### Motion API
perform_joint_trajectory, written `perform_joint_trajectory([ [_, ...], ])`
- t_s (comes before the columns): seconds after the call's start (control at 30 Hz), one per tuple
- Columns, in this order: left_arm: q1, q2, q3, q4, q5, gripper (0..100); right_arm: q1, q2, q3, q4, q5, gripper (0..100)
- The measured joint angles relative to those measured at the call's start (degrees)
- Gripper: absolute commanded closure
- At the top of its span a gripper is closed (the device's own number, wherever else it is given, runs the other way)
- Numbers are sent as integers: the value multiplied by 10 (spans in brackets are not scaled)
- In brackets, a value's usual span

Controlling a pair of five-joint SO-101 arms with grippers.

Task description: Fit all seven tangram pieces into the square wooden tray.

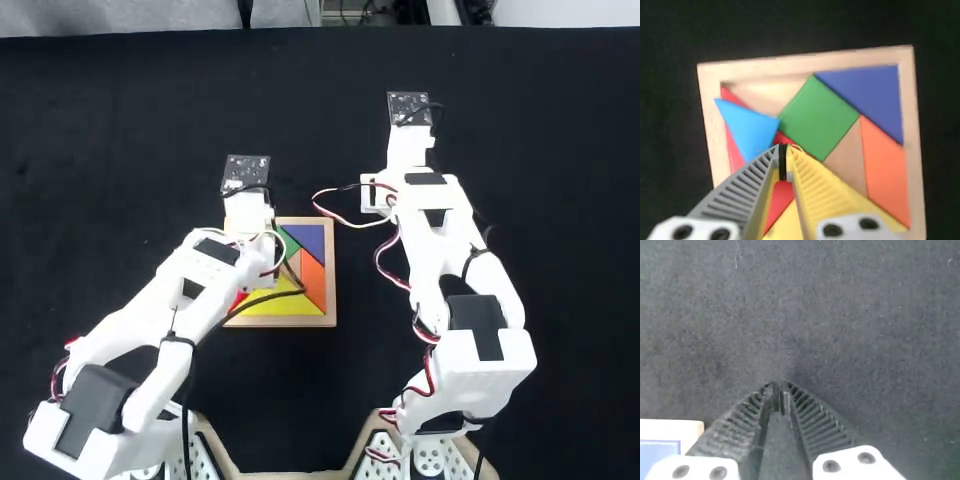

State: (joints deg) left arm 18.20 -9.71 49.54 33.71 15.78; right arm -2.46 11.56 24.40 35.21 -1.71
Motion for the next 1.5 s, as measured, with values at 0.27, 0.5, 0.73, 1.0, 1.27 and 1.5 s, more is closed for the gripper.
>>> perform_joint_trajectory([
  [0.27, -18, -75, 1, 58, -6, 967, 0, 0, 0, 0, -1, 987],
  [0.5, -105, -172, 57, 6, 25, 970, 0, 0, 0, 0, -1, 987],
  [0.73, -110, -62, 33, -36, 28, 970, 0, 0, 0, 0, -1, 987],
  [1.0, -108, -6, -2, -47, 28, 970, 0, 0, 0, 0, -1, 987],
  [1.27, -97, 0, -5, -84, 28, 969, 0, 0, 0, 0, -1, 987],
  [1.5, -96, 0, -5, -84, 28, 970, 0, 0, 0, 0, -1, 987],
])
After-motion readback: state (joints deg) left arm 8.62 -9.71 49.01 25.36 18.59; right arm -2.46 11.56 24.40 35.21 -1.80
